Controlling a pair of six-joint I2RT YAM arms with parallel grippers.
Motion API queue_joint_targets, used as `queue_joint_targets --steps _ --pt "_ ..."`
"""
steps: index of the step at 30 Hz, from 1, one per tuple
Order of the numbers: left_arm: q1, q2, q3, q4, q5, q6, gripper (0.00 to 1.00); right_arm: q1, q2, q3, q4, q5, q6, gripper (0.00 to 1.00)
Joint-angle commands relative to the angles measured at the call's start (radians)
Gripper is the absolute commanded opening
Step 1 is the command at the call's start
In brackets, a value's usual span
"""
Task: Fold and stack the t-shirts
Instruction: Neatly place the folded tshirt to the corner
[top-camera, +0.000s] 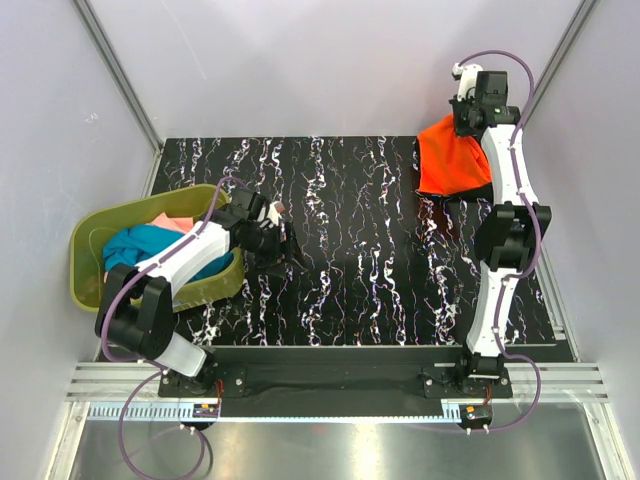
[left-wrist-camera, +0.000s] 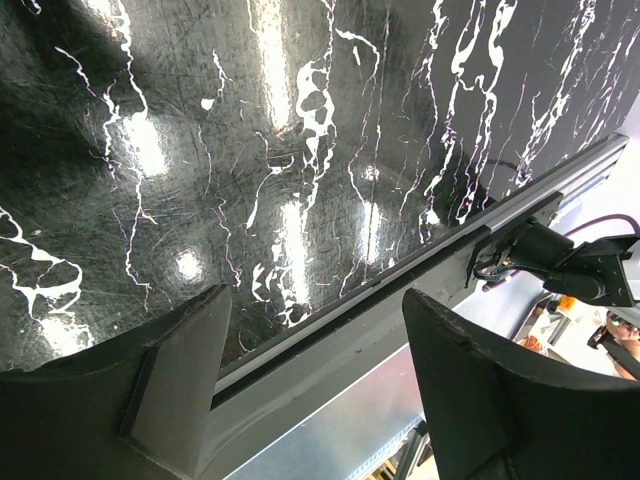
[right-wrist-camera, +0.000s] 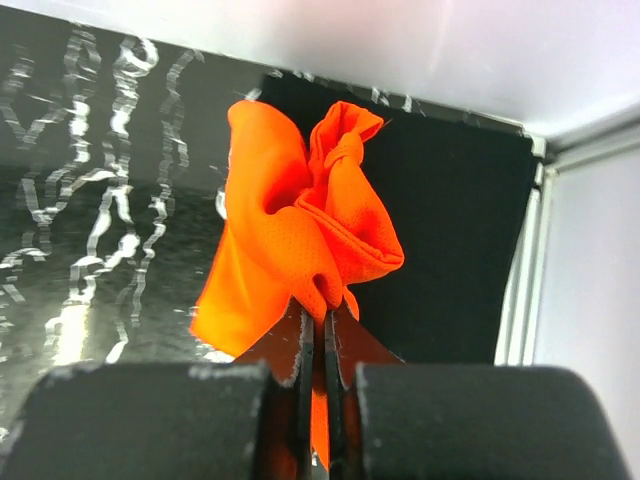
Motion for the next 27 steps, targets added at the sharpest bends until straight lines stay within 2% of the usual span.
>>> queue_joint_targets --steps 1,10,19,27 --pt "0.004 -0.046 0.018 0.035 0.032 -0.008 0.75 0.018 -0.096 -0.026 0.08 -0.038 0.02 0.0" --pt "0.004 -0.028 0.012 0.025 0.033 0.013 0.75 0.016 0.019 0.054 0.08 0.048 -0.006 0.0" --pt "0.004 0.023 0.052 0.002 0.032 0.035 0.75 -0.017 0.129 0.166 0.109 0.05 -0.021 0.0" --pt "0.005 0.052 0.072 -0.001 0.036 0.038 0.75 -0.036 0.158 0.135 0.166 0.091 -0.009 0.0"
